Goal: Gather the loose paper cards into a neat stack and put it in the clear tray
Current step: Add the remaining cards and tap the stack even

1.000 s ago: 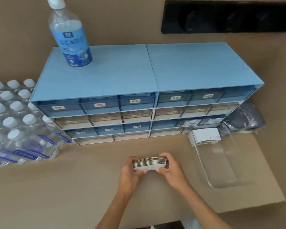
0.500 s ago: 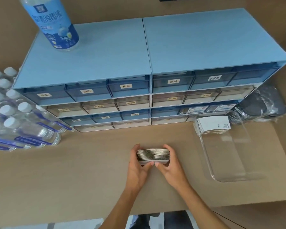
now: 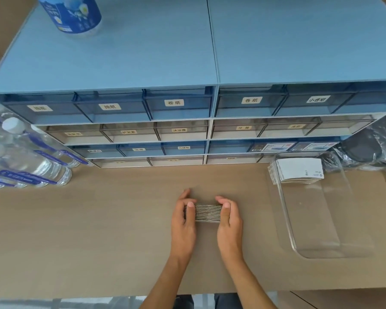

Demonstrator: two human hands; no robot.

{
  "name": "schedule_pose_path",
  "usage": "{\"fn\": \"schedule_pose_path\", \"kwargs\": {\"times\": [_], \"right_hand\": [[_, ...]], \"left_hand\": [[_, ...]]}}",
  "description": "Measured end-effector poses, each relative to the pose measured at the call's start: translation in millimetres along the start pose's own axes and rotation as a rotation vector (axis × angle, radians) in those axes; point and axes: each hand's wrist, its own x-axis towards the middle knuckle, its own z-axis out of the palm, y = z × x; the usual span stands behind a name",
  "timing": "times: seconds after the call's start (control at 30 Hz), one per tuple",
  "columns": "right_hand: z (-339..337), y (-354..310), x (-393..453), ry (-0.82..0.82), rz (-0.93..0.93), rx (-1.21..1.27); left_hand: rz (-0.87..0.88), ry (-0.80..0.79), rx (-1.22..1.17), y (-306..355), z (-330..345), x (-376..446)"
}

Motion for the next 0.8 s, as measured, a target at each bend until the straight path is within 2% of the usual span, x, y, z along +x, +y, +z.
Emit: {"fn": "schedule_pose_path", "kwargs": {"times": [0.4,0.63,0.8], "right_hand": [[-4,12,4,-0.087,-0.007,0.152],[3,10,7,0.028,-0.040,0.025],[8,10,12,0.096,-0.022,0.041]], "left_hand": [[0.053,-0.025,-0.027,-6,-2,3],[0.073,-0.088,0.016,-8,-7,7],[0.061,-0.157,0.006,-8,-12,8]]}}
